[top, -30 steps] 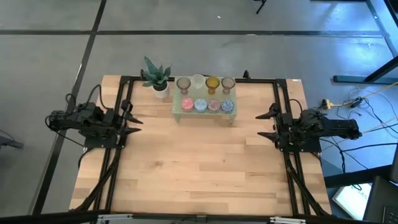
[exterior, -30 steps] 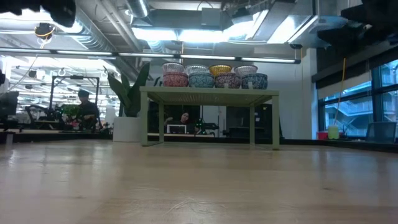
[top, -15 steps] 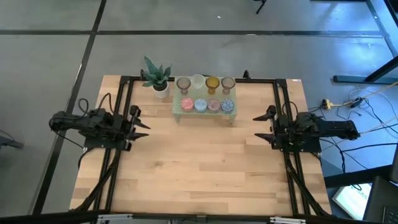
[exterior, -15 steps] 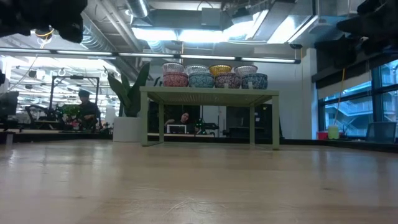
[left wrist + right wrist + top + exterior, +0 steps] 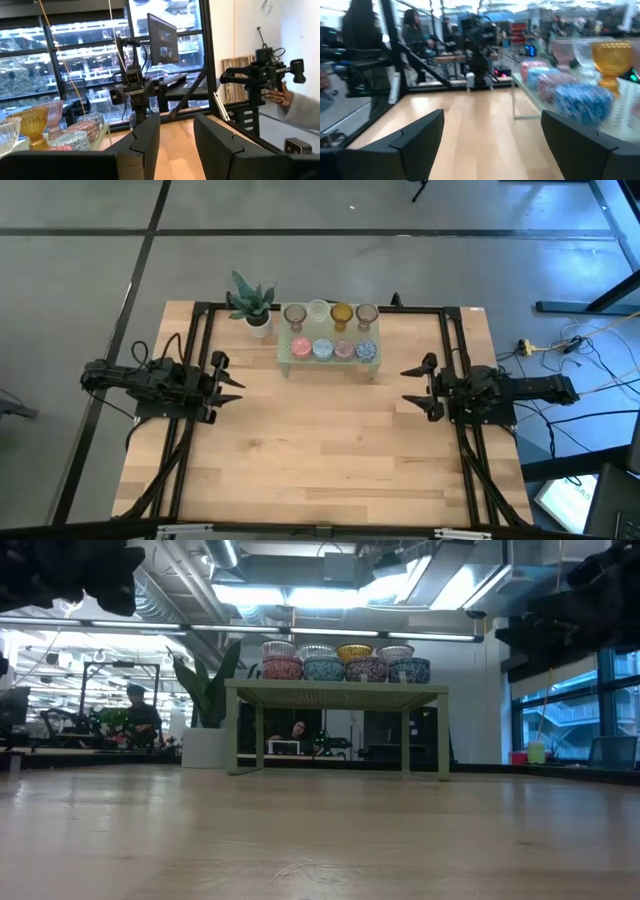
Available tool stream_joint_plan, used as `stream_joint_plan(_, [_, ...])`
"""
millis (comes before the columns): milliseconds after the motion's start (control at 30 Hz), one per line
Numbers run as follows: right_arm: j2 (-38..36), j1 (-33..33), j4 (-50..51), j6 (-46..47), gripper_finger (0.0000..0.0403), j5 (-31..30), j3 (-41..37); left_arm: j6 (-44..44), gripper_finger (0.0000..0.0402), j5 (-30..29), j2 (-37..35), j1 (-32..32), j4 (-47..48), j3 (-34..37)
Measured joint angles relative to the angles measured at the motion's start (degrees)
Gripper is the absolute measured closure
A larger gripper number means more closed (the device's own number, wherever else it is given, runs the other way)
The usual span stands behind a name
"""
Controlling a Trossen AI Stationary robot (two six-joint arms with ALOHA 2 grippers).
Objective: Pick & Place candle stick holders
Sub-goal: Return to Home Position
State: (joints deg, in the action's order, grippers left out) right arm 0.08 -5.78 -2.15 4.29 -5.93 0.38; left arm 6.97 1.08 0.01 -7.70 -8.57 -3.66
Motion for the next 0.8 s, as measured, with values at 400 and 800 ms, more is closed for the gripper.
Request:
stream_joint_plan(400, [0.1, 0.0, -0.9, -2.0, 0.0066, -2.0, 0.0, -0.5, 0.0286, 0.4, 0.0, 0.0, 2.9, 0.0])
stream_joint_plan(800, [0.1, 0.0, -0.9, -3.1, 0.0066, -2.0, 0.0, -2.4, 0.0286, 1.1, 0.1, 0.0, 1.5, 3.2])
